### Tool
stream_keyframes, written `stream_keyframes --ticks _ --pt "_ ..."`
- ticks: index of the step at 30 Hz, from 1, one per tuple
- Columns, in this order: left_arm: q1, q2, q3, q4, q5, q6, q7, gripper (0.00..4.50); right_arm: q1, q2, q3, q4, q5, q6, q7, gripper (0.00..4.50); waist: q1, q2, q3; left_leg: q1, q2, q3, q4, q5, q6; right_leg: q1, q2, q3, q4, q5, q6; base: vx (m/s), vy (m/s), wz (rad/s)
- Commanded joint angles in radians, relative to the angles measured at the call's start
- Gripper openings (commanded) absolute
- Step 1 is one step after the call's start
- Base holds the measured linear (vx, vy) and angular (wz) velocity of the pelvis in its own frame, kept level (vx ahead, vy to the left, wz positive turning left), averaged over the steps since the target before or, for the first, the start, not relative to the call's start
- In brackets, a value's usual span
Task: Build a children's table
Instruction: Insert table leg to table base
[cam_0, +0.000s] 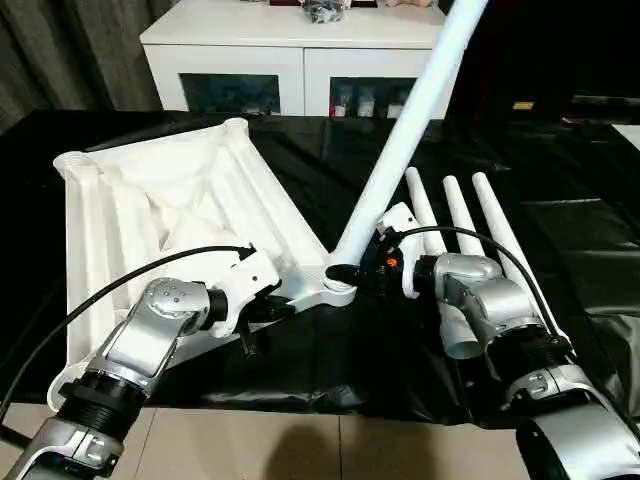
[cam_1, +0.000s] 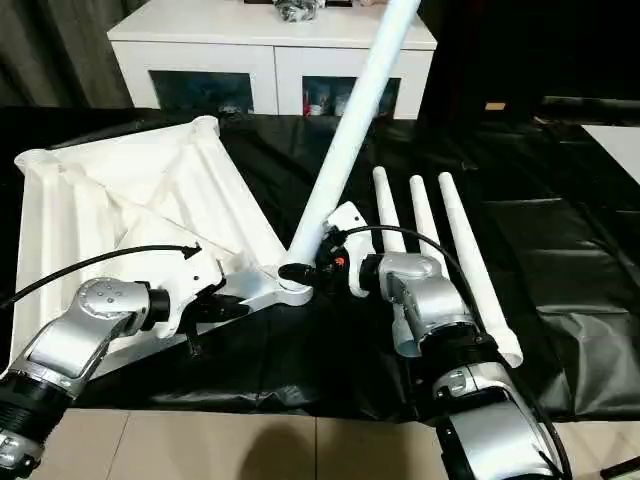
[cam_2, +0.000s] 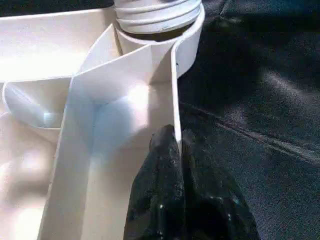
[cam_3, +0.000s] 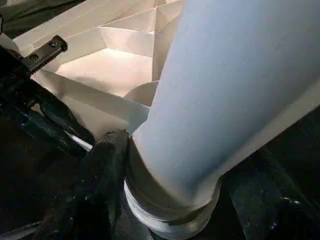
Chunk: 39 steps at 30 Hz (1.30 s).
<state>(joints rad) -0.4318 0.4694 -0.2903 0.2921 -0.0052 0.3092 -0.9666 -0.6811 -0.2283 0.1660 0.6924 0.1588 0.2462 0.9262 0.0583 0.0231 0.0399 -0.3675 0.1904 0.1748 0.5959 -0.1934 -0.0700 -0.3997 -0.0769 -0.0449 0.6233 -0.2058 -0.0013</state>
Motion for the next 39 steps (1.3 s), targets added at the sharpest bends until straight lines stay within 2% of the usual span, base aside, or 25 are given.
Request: stream_keyframes --ticks 1,2,7,10,15,16,17,18,21,23,25,26,28,30,31,32,34,35,39 --pt "-0.002 -0.006 -0.033 -0.003 0.003 -0.003 -0.019 0.00 0.032 -0.004 0.029 0.050 -0.051 -0.010 -0.034 2.51 -0.001 -0.002 -0.060 0.009 0.033 -0.004 -0.066 -0.135 0.036 0.052 -0.056 0.037 -0.059 -0.020 -0.275 0.000 0.000 0.00" --pt "-0.002 -0.006 -0.033 -0.003 0.003 -0.003 -0.019 0.00 0.032 -0.004 0.029 0.050 -0.051 -0.010 -0.034 2.51 0.000 -0.001 -0.060 0.010 0.033 -0.004 -0.066 -0.135 0.037 0.050 -0.056 0.037 -0.059 -0.015 -0.276 0.000 0.000 0.00" --pt "-0.004 -0.009 -0.031 0.003 0.007 -0.013 -0.017 0.00 0.096 0.015 0.036 0.063 -0.081 -0.115 -0.098 2.50 -0.001 0.004 -0.059 0.010 0.032 -0.004 -0.067 -0.151 0.033 0.050 -0.056 0.037 -0.061 -0.013 -0.278 0.000 0.000 0.00" --pt "-0.007 -0.014 -0.029 0.006 0.009 -0.014 -0.015 0.00 0.124 0.030 0.029 0.065 -0.085 -0.159 -0.124 2.50 -0.006 0.004 -0.054 0.014 0.033 -0.007 -0.075 -0.225 0.008 0.047 -0.055 0.037 -0.071 -0.099 -0.262 0.000 0.000 0.00" --pt "-0.011 -0.021 -0.029 0.011 0.011 -0.014 -0.011 0.00 0.177 0.052 0.003 0.101 -0.074 -0.226 -0.149 2.50 -0.011 0.006 -0.048 0.019 0.035 -0.010 -0.083 -0.301 -0.008 0.043 -0.056 0.039 -0.081 -0.191 -0.242 0.000 0.000 0.00" --pt "-0.012 -0.023 -0.030 0.011 0.011 -0.013 -0.010 0.00 0.195 0.054 0.005 0.120 -0.076 -0.258 -0.156 2.50 -0.011 0.006 -0.049 0.021 0.035 -0.010 -0.084 -0.312 -0.010 0.043 -0.057 0.040 -0.082 -0.201 -0.241 0.000 0.000 0.00" --pt "-0.011 -0.024 -0.031 0.011 0.011 -0.013 -0.010 0.00 0.203 0.053 0.010 0.125 -0.082 -0.268 -0.160 2.49 -0.010 0.014 -0.049 0.023 0.035 -0.012 -0.086 -0.318 -0.014 0.043 -0.057 0.039 -0.083 -0.201 -0.241 0.000 0.000 0.00" --pt "-0.011 -0.024 -0.031 0.011 0.011 -0.013 -0.011 0.00 0.210 0.052 0.018 0.129 -0.091 -0.275 -0.163 2.49 -0.012 0.011 -0.048 0.023 0.035 -0.011 -0.087 -0.320 -0.014 0.043 -0.055 0.039 -0.084 -0.196 -0.240 0.000 0.000 0.00" --pt "-0.012 -0.022 -0.032 0.013 0.011 -0.016 -0.013 0.00 0.224 0.048 0.047 0.124 -0.118 -0.284 -0.164 2.49 -0.013 0.010 -0.049 0.024 0.035 -0.012 -0.089 -0.318 -0.010 0.045 -0.054 0.039 -0.084 -0.177 -0.243 0.000 0.000 0.00" --pt "-0.011 -0.020 -0.033 0.014 0.013 -0.018 -0.015 0.00 0.234 0.039 0.090 0.102 -0.153 -0.284 -0.145 2.49 -0.014 0.012 -0.048 0.023 0.034 -0.013 -0.090 -0.319 -0.009 0.045 -0.054 0.039 -0.085 -0.179 -0.241 0.000 0.000 0.00" --pt "-0.010 -0.018 -0.033 0.012 0.014 -0.017 -0.018 0.00 0.237 0.030 0.123 0.082 -0.179 -0.274 -0.117 2.49 -0.016 0.011 -0.048 0.024 0.034 -0.013 -0.091 -0.337 -0.011 0.045 -0.054 0.039 -0.087 -0.203 -0.233 0.000 0.000 0.00" --pt "-0.009 -0.018 -0.033 0.011 0.015 -0.017 -0.019 0.00 0.237 0.024 0.138 0.075 -0.192 -0.275 -0.103 2.49 -0.017 0.006 -0.048 0.023 0.034 -0.013 -0.092 -0.337 -0.011 0.045 -0.053 0.039 -0.088 -0.209 -0.227 0.000 0.000 0.00" --pt "-0.009 -0.019 -0.033 0.012 0.015 -0.017 -0.019 0.00 0.236 0.019 0.152 0.071 -0.203 -0.273 -0.089 2.49 -0.017 0.008 -0.049 0.023 0.035 -0.013 -0.092 -0.335 -0.009 0.044 -0.054 0.040 -0.089 -0.209 -0.226 0.000 0.000 0.00" --pt "-0.009 -0.020 -0.034 0.012 0.016 -0.019 -0.018 0.00 0.232 0.006 0.186 0.056 -0.227 -0.266 -0.058 2.49 -0.017 0.005 -0.050 0.022 0.035 -0.013 -0.093 -0.327 -0.005 0.045 -0.053 0.040 -0.089 -0.196 -0.226 0.000 0.000 0.00" --pt "-0.009 -0.020 -0.035 0.012 0.017 -0.019 -0.018 0.00 0.230 0.001 0.197 0.051 -0.234 -0.263 -0.048 2.49 -0.017 0.006 -0.050 0.022 0.035 -0.013 -0.093 -0.325 -0.005 0.045 -0.053 0.039 -0.089 -0.192 -0.226 0.000 0.000 0.00" --pt "-0.008 -0.021 -0.035 0.010 0.017 -0.018 -0.018 0.00 0.229 -0.003 0.204 0.045 -0.237 -0.257 -0.037 2.49 -0.018 -0.002 -0.050 0.022 0.035 -0.012 -0.093 -0.320 -0.002 0.045 -0.053 0.039 -0.089 -0.185 -0.225 0.000 0.000 0.00" --pt "-0.006 -0.022 -0.037 0.007 0.016 -0.015 -0.017 0.00 0.225 -0.013 0.221 0.026 -0.237 -0.232 0.001 2.49 -0.016 0.000 -0.050 0.023 0.036 -0.012 -0.094 -0.323 0.000 0.044 -0.054 0.041 -0.090 -0.193 -0.225 0.000 0.000 0.00" --pt "-0.005 -0.023 -0.037 0.006 0.016 -0.014 -0.017 0.00 0.224 -0.015 0.224 0.023 -0.237 -0.227 0.009 2.49 -0.016 -0.003 -0.050 0.024 0.036 -0.011 -0.094 -0.330 0.001 0.043 -0.053 0.041 -0.091 -0.200 -0.223 0.000 0.000 0.00" --pt "0.001 -0.021 -0.039 0.001 0.012 -0.010 -0.022 0.00 0.211 -0.029 0.243 0.014 -0.242 -0.184 0.064 2.49 -0.013 -0.001 -0.048 0.026 0.038 -0.013 -0.097 -0.358 -0.007 0.040 -0.054 0.042 -0.093 -0.227 -0.216 0.000 0.000 0.00"
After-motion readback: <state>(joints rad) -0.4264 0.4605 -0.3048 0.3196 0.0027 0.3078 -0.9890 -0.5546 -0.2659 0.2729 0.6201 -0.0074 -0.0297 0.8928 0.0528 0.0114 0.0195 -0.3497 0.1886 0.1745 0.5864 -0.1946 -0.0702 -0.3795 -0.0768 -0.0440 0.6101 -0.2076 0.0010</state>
